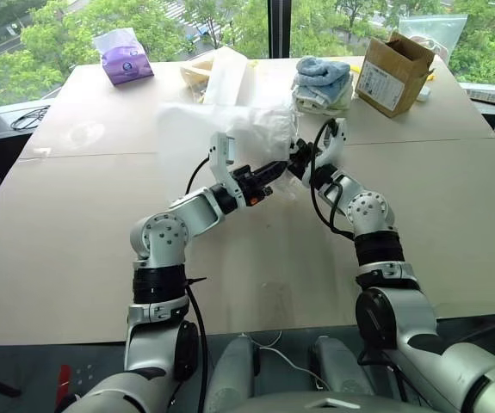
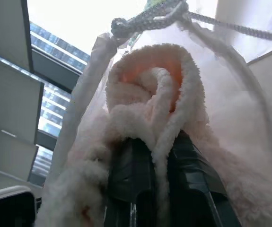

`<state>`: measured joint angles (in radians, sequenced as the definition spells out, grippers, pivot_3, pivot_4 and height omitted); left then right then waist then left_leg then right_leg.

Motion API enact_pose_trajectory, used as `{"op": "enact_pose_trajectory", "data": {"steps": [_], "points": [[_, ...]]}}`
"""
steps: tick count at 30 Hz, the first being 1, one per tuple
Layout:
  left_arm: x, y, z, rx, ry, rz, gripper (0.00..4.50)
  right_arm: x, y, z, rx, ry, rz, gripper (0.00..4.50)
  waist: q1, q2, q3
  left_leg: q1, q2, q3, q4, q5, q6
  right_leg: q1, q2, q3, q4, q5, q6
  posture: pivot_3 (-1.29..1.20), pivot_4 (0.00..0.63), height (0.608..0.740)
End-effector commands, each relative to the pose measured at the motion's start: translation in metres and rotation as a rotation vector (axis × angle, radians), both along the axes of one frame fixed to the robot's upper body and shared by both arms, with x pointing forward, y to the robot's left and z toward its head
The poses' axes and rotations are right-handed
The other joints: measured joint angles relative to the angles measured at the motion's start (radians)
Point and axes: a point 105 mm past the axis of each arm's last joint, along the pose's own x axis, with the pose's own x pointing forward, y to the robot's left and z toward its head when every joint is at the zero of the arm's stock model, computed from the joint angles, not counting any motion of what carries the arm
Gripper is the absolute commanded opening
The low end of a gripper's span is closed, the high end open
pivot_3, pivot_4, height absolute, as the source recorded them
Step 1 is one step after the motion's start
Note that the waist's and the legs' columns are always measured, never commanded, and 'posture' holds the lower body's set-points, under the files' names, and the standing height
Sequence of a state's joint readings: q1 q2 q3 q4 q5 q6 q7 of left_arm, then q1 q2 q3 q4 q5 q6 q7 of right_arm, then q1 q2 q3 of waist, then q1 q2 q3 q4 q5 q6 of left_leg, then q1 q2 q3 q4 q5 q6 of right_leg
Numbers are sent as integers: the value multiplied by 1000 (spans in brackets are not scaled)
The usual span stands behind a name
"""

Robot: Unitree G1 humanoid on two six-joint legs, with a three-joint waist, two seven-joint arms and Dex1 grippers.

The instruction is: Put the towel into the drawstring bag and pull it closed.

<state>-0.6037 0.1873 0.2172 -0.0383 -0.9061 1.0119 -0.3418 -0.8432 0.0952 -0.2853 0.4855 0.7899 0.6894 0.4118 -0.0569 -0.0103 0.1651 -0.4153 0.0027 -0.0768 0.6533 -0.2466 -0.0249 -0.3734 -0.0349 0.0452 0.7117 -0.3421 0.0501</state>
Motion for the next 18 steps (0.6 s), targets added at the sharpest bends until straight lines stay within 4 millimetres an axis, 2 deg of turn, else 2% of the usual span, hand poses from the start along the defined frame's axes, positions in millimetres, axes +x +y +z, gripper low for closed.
{"op": "enact_pose_trajectory", "data": {"steps": [1, 3, 4, 5, 7, 10, 12, 14, 18], "points": [[-4, 1, 19, -11, -80, -11, 0, -26, -2, 13, 78, -63, 180, 30, 4, 0, 0, -1, 0, -1, 0, 0, 0, 0, -1, -1, 0, 0, 0, 0, 150, 740], [-5, 1, 20, -6, -86, -23, 0, -19, -12, 2, -2, -58, 123, 30, 2, 0, 0, -1, -1, -1, 0, 0, 0, 0, -1, -1, 0, 0, 0, 0, 150, 740], [-7, 0, 22, -3, -94, -42, 0, -5, -24, -12, -55, 8, 27, 30, -5, 0, 0, -1, -1, 0, 0, 0, 0, 0, -1, 0, 0, 0, 0, 0, 150, 740], [-9, -1, 24, -2, -105, -70, 0, 0, -35, -19, -72, 33, -6, 30, -9, 0, 0, 0, 0, 0, 0, 0, 0, 0, 0, 0, 0, 0, 0, 0, 150, 740], [-16, -4, 28, 12, -137, -135, 0, -9, -46, -19, -47, 20, 51, 30, -11, 0, 0, 0, 0, 1, 0, 0, 0, 0, 0, 0, 1, 0, 0, 0, 150, 740], [-25, -7, 36, 21, -178, -239, 0, -33, -44, -14, -55, -50, 194, 30, -13, 0, 0, 0, 0, 1, 0, 0, 0, 0, 1, 0, 0, 0, 0, 0, 150, 740], [-34, -11, 42, 14, -205, -343, 0, -41, -40, -16, -79, -63, 237, 30, -15, 0, 0, -1, 0, 1, 0, 0, 0, 0, 1, 0, -1, 0, 0, 0, 150, 740], [-42, -16, 46, 5, -221, -429, 0, -39, -35, -13, -63, -68, 226, 30, -15, 0, 0, 0, 0, 1, -1, 0, 0, 0, 1, 1, -1, 0, 0, 0, 150, 740], [-49, -25, 44, -8, -202, -513, 0, -30, -20, 22, 91, -115, 179, 30, -18, 0, 0, 1, 0, 1, 0, 0, 0, 0, 1, 1, 0, 0, 0, 0, 150, 740]]}}
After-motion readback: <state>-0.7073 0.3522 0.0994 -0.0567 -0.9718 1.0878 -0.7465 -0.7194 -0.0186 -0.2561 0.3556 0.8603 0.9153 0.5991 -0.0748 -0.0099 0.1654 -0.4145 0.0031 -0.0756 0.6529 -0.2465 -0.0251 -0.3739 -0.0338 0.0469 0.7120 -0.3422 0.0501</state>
